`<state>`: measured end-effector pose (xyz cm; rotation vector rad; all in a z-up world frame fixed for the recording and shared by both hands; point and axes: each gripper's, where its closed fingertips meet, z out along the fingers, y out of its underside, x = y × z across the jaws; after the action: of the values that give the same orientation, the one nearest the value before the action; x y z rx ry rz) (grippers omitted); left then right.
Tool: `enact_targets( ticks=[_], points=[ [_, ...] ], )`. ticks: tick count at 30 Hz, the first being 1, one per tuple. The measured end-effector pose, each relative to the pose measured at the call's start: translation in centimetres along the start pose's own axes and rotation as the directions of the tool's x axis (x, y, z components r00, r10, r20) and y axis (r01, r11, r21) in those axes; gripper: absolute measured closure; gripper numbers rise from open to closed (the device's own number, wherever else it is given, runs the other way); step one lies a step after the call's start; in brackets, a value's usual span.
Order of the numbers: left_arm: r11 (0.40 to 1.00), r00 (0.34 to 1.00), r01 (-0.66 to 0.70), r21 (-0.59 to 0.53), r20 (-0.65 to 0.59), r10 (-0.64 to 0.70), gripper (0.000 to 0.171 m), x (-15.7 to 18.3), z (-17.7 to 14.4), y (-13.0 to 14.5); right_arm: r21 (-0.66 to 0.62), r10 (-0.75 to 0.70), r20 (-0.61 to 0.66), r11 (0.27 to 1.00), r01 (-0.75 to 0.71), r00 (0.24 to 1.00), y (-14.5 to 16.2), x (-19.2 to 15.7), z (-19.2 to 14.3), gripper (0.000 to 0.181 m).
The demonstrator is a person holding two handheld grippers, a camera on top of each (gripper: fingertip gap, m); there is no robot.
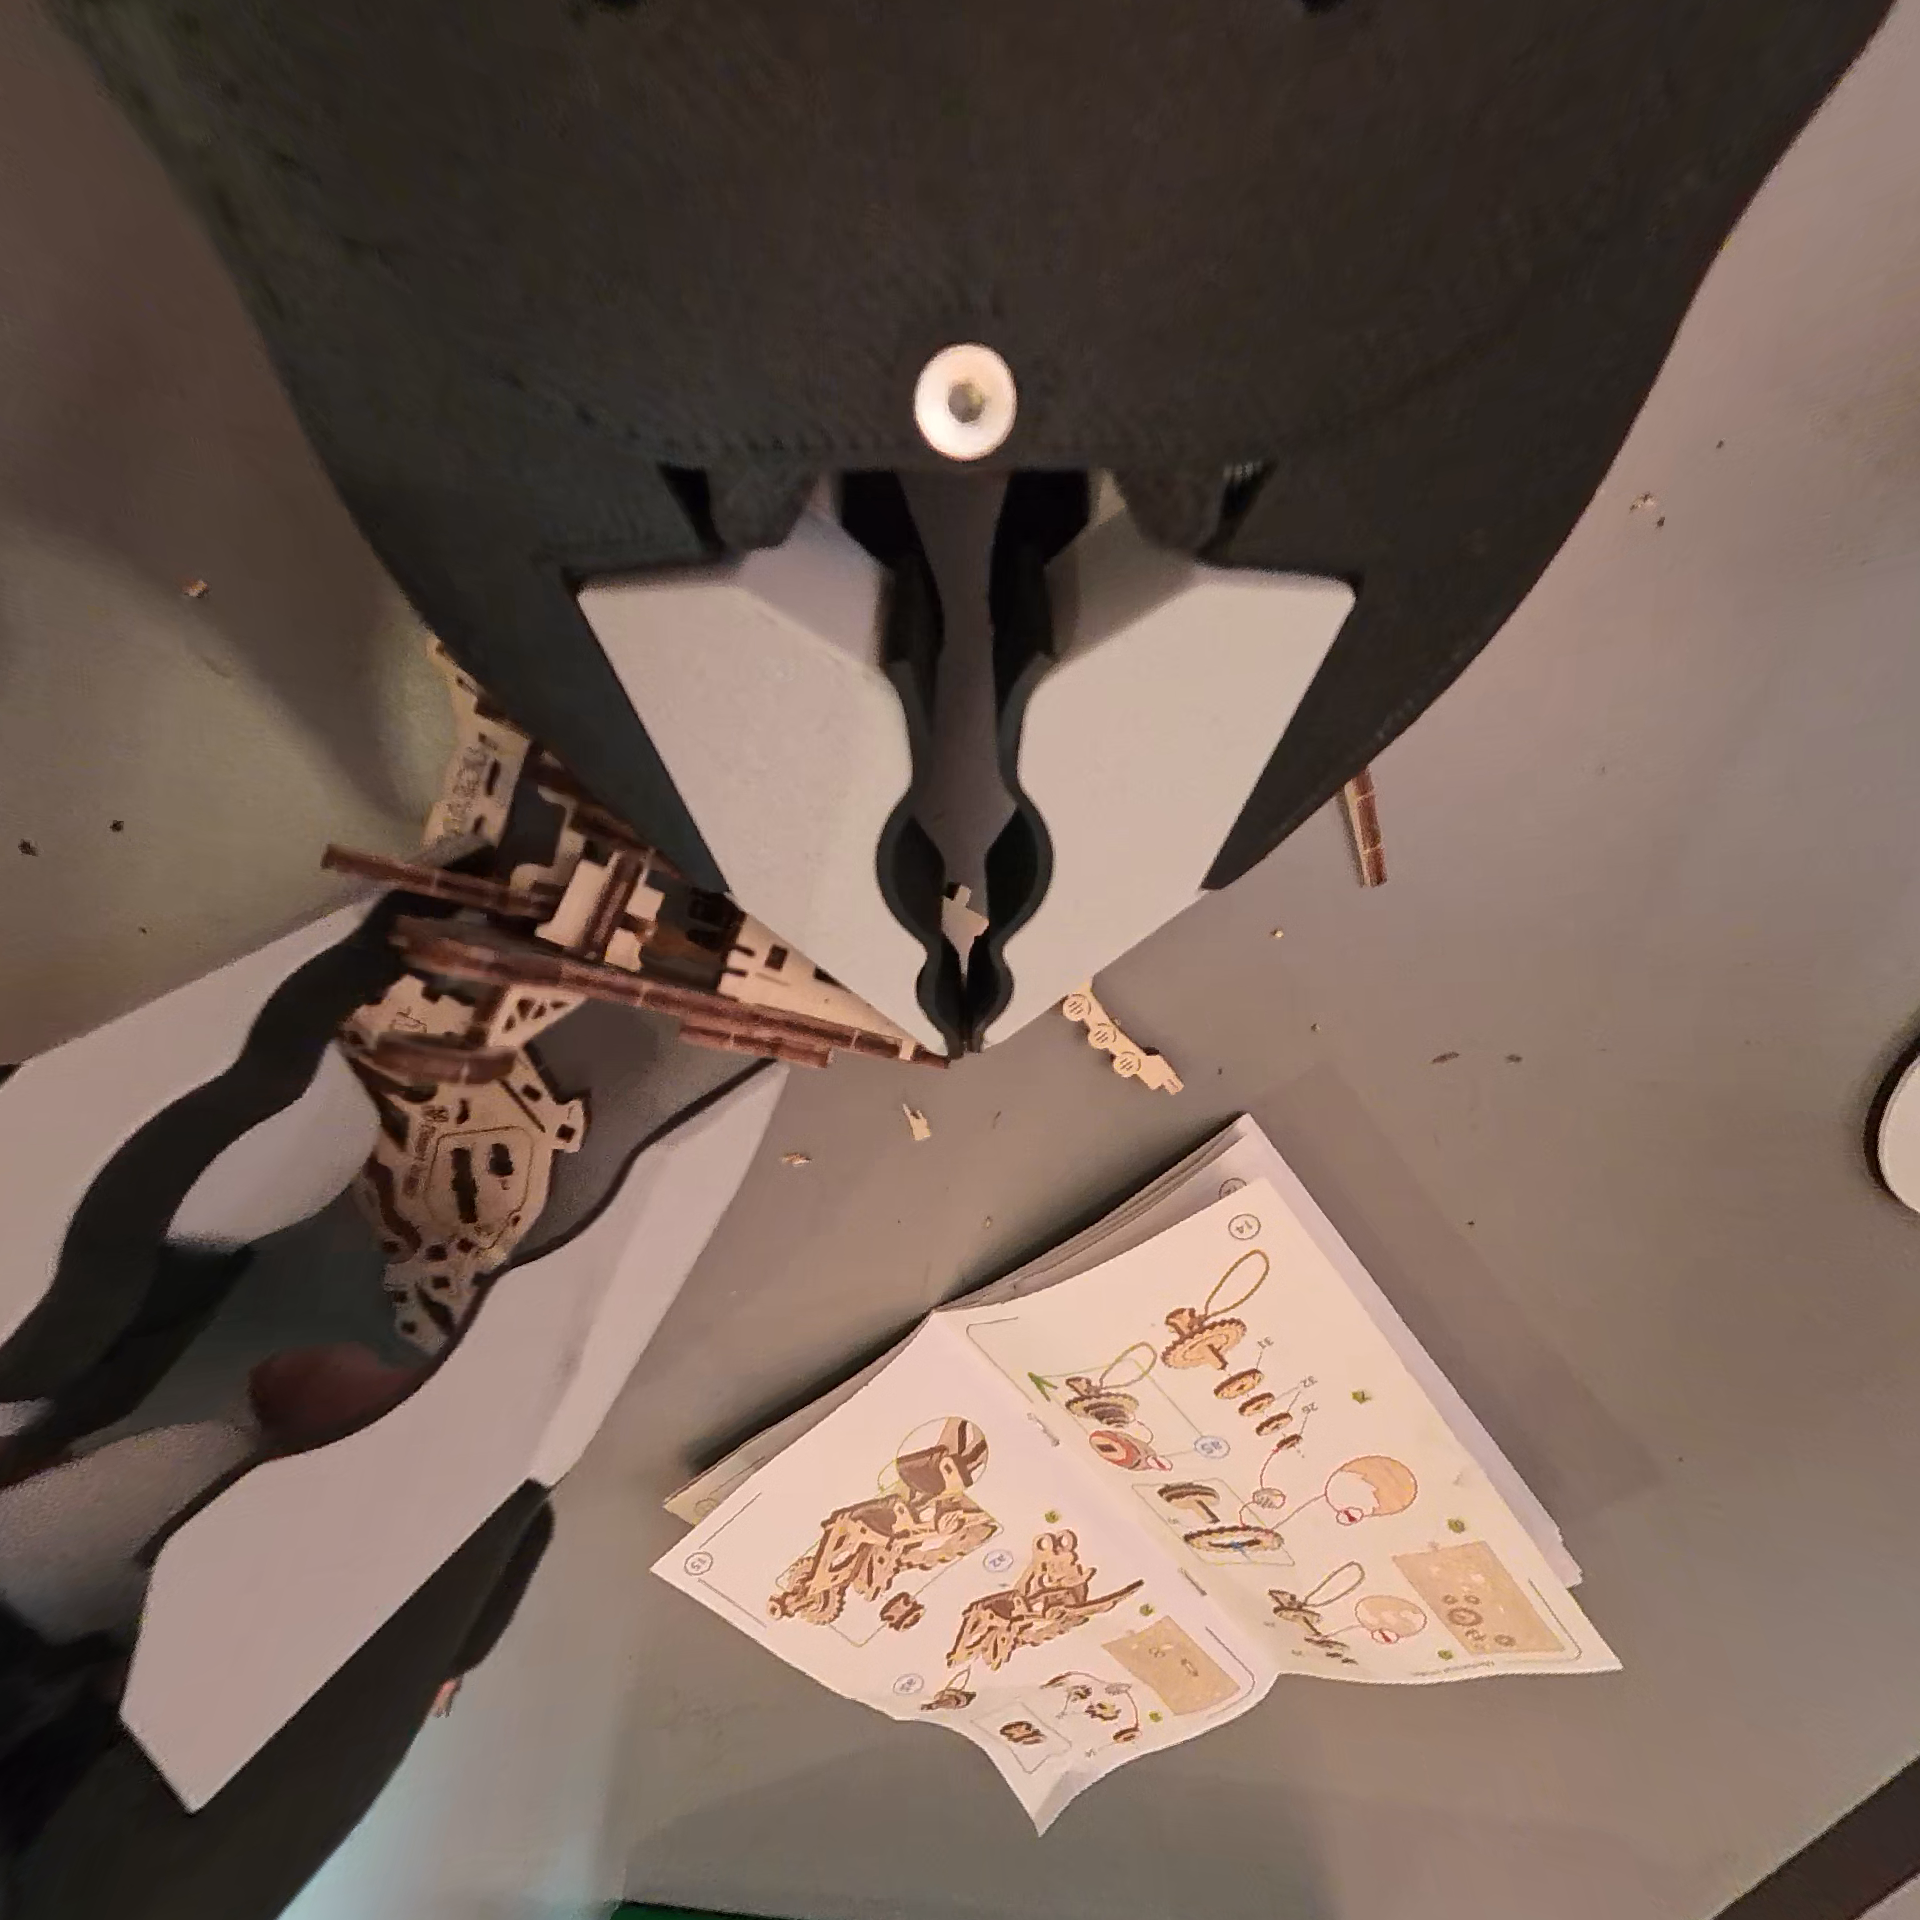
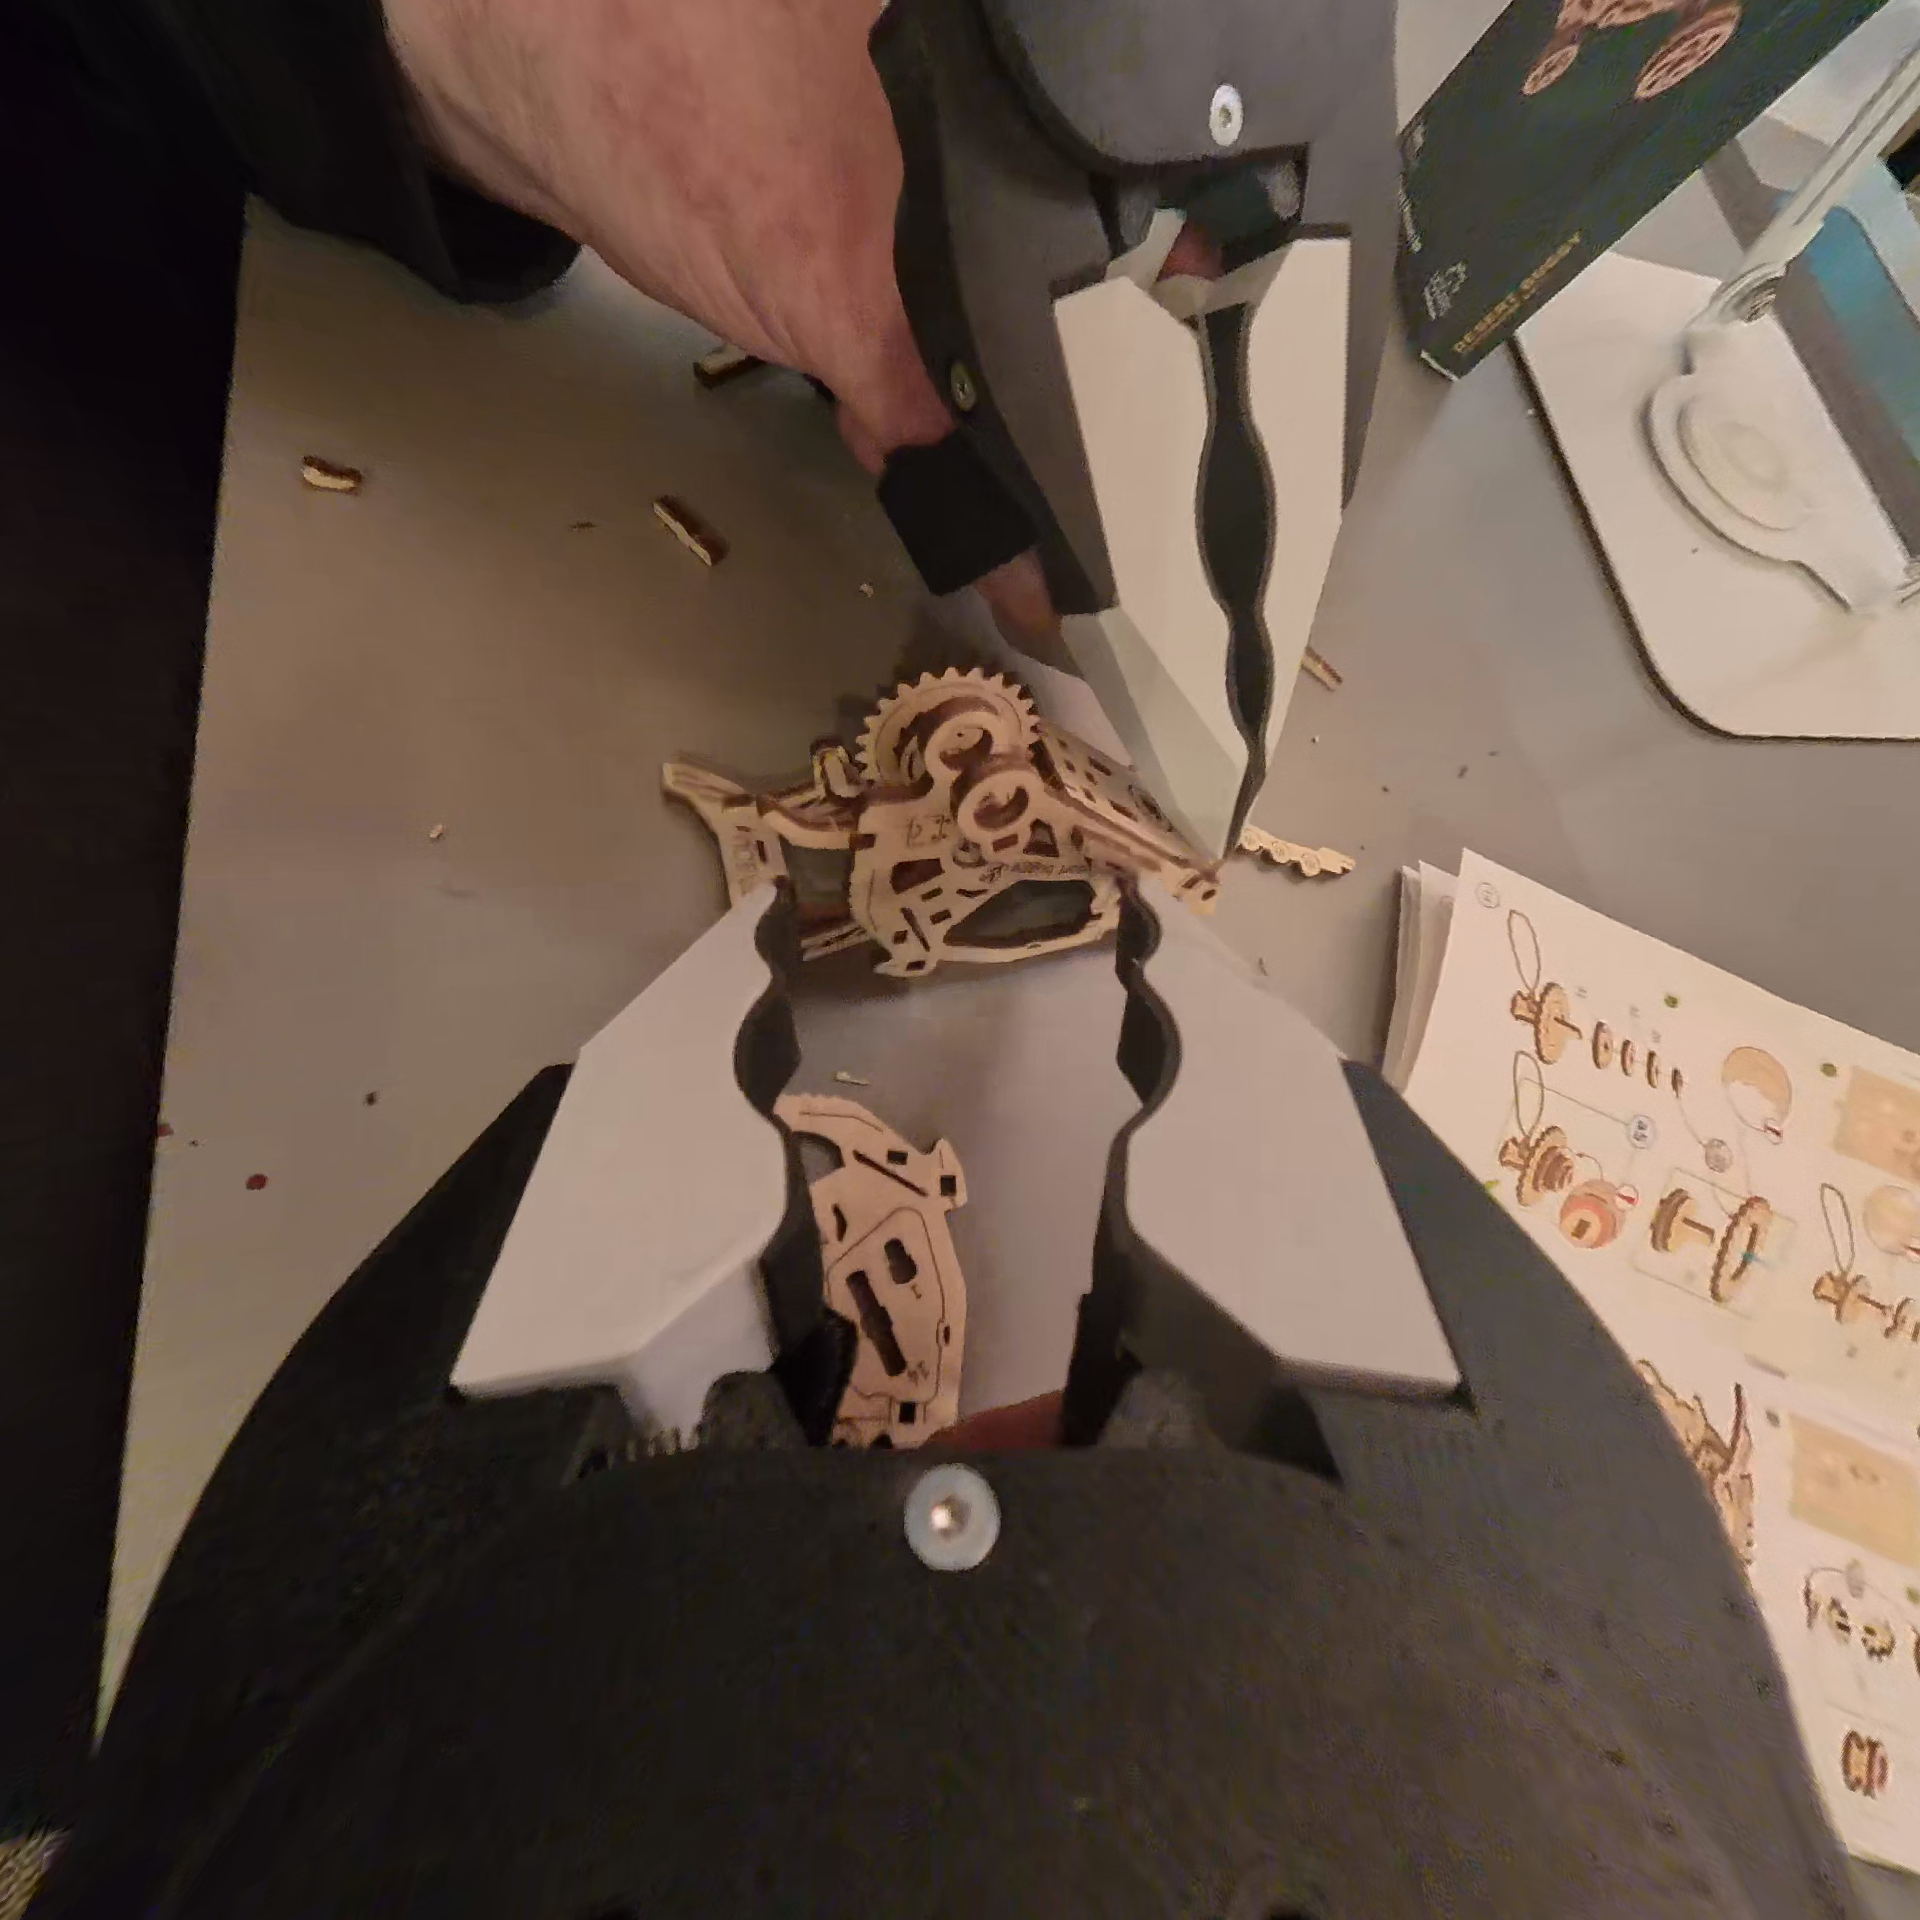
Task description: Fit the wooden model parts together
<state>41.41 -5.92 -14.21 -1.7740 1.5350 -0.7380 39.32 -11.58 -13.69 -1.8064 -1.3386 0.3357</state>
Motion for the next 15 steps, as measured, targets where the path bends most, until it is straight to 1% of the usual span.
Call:
enact_targets(
  ticks=[2,3,4,6,9,12,15],
  points=[
    [1.0,1.0,-0.003,0.001,-0.009,0.003,0.171,0.1,0.0,0.0,0.011,-0.013,-0.026,1.0,0.013,1.0,-0.2,0.3,0.2,0.121],
    [1.0,1.0,-0.002,0.003,-0.014,0.002,0.171,0.2,0.0,0.0,0.009,-0.034,-0.05,0.999,0.034,0.998,-0.2,0.6,0.3,0.114],
    [1.0,1.0,-0.004,0.006,-0.019,0.004,0.171,0.2,0.0,-0.1,0.002,-0.055,-0.069,0.998,0.055,0.996,-0.2,0.8,0.5,0.111],
    [1.0,1.0,-0.01,0.011,-0.024,0.011,0.171,0.3,0.1,-0.3,-0.016,-0.099,-0.077,0.995,0.098,0.992,-0.1,0.8,0.8,0.112],
    [1.0,0.999,-0.013,0.013,-0.031,0.013,0.171,0.4,0.2,-0.4,-0.01,-0.127,-0.044,0.992,0.127,0.991,0.0,0.4,1.1,0.119],
    [1.0,0.999,-0.016,0.013,-0.032,0.016,0.171,0.5,0.2,-0.4,0.019,-0.123,-0.008,0.992,0.123,0.992,0.0,0.3,1.1,0.119],
    [1.0,0.999,-0.019,0.013,-0.038,0.019,0.171,0.6,0.2,-0.4,0.021,-0.139,0.021,0.99,0.139,0.99,0.2,0.2,0.8,0.119]
  ],
)
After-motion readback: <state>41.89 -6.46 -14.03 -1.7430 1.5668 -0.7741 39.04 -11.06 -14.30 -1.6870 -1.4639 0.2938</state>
